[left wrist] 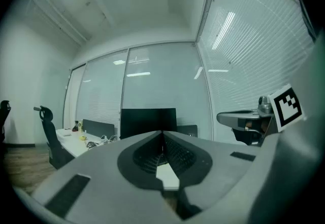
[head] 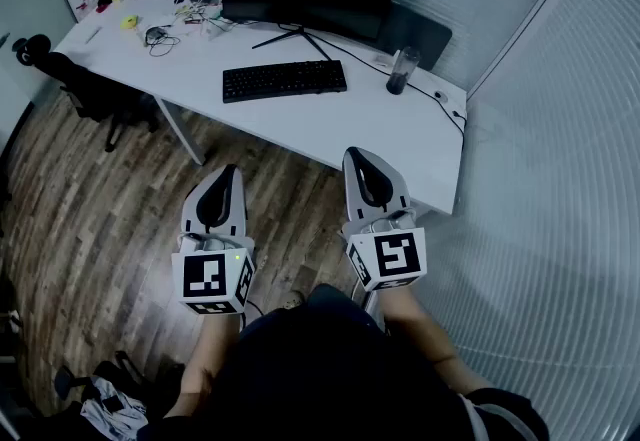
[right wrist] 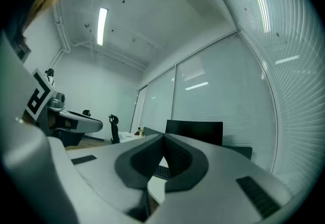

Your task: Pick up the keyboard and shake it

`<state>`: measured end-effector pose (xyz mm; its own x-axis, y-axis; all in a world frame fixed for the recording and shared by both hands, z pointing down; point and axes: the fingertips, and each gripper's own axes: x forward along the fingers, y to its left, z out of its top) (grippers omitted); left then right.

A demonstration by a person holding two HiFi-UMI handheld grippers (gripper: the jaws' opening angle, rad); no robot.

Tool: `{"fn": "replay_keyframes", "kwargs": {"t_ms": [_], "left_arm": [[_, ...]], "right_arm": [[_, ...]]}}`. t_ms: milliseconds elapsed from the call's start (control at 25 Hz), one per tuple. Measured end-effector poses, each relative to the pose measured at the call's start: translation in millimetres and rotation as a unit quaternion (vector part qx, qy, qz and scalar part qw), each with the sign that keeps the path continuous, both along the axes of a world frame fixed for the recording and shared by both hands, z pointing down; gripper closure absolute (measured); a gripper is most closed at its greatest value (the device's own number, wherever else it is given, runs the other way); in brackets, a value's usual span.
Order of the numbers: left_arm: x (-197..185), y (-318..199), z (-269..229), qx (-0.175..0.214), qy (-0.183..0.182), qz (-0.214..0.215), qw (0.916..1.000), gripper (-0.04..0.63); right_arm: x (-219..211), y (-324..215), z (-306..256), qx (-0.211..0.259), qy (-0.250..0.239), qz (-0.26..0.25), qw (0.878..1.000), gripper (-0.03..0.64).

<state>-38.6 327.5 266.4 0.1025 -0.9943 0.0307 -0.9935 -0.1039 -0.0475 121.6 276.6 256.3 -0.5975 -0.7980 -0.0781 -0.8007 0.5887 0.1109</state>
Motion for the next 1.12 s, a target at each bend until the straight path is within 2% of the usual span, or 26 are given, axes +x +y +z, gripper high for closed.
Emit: {"fn": "replay_keyframes", "kwargs": {"t_ms": [160, 360, 720, 760, 840, 1120], "left_arm": [[-5.4, -1.8, 2.5, 0.001, 0.002, 0.001, 1.0000, 0.569], [-9.6, -22.3, 11.5, -0.008, 0.005, 0.006, 0.9999, 0.569], [-48.6, -109.6, 38.5, -0.013, 0.019, 0.003, 0.9997, 0.563], [-53.2, -123.2, 40.0, -0.014, 0.020, 0.005, 0.9997, 0.540], [-61.0, -151.7, 43.5, -0.020, 0.025, 0.009, 0.9995, 0.413], [-89.7, -242.9, 60.5, -0.036, 0.041, 0.007, 0.9985, 0.387]], "right_arm": [[-6.4, -1.5, 1.5, 0.002, 0.002, 0.000, 1.000, 0.591], [-5.8, -24.7, 13.3, -0.018, 0.000, 0.003, 1.000, 0.588], [-22.8, -123.2, 53.0, -0.042, 0.015, 0.000, 0.999, 0.572], [-25.6, -138.0, 57.1, -0.047, 0.017, -0.001, 0.999, 0.560], [-30.3, -169.5, 64.2, -0.056, 0.022, -0.003, 0.998, 0.516], [-41.4, -278.0, 89.5, -0.089, 0.039, -0.004, 0.995, 0.457]]}}
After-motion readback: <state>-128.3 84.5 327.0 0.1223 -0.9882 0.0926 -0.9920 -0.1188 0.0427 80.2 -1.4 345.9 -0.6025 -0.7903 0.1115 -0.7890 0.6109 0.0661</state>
